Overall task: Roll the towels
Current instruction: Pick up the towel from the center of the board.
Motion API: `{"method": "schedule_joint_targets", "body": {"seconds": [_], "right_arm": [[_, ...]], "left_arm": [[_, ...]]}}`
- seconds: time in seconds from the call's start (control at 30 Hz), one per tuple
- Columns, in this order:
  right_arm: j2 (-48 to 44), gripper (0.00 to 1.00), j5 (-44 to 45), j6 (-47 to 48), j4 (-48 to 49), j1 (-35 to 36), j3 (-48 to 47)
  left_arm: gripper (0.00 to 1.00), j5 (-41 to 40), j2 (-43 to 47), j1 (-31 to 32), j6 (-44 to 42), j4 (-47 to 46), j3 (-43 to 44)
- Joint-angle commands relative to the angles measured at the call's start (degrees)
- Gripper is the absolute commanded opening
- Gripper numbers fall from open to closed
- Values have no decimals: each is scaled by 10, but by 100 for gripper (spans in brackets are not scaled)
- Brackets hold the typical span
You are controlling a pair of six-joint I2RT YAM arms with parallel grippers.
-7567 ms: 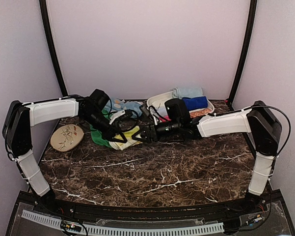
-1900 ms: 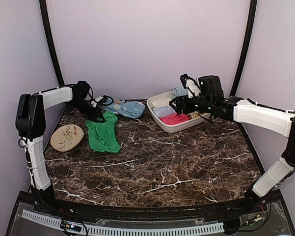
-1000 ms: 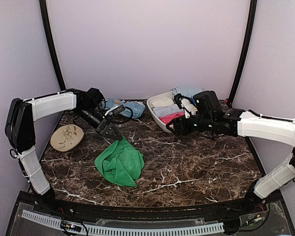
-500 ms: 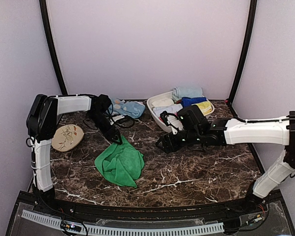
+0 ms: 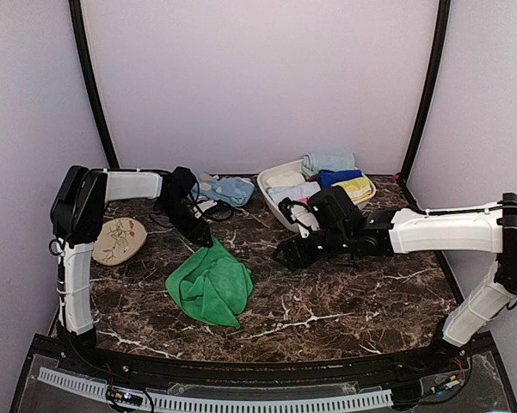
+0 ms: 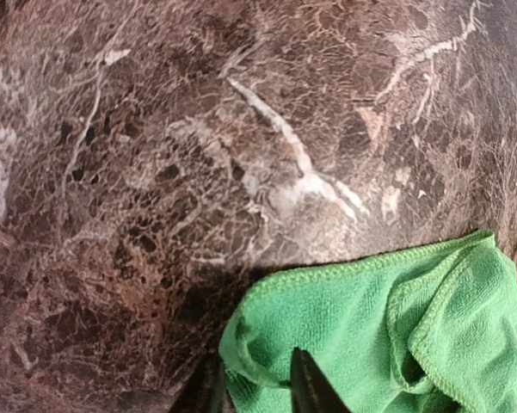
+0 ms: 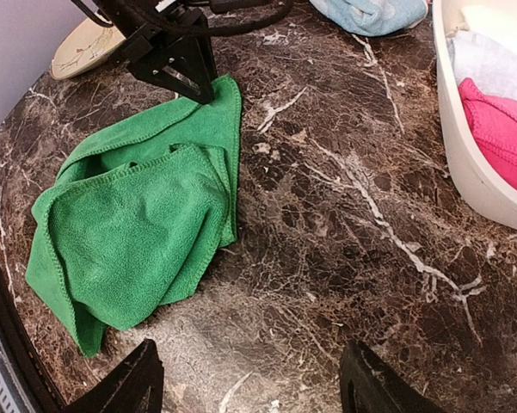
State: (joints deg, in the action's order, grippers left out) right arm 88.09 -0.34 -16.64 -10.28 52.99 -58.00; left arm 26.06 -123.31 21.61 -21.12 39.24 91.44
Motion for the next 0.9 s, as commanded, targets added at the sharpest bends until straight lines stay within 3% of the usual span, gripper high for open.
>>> {"method": "schedule_joint_targets", "body": {"seconds": [0.0, 0.1, 0.13, 0.3, 0.53, 0.87], "right_arm": [[2, 71, -10, 20, 20, 0, -6], [-1, 72, -36, 35, 24, -16, -4], [-3, 72, -53, 43, 27, -26, -1], [-9, 75, -129, 97, 39, -64, -1], [-11, 78, -167, 188, 56, -78, -8], [27, 78, -336, 178, 124, -91, -33]], "left_arm": [[22, 24, -18, 1, 5, 2, 20], [2, 65, -33, 6, -4, 22, 42], [0, 76, -37, 8, -12, 35, 53], [0, 175, -39, 18, -47, 114, 130], [0, 335, -39, 68, -125, 244, 248], [0, 378, -36, 115, -252, 393, 280]]}}
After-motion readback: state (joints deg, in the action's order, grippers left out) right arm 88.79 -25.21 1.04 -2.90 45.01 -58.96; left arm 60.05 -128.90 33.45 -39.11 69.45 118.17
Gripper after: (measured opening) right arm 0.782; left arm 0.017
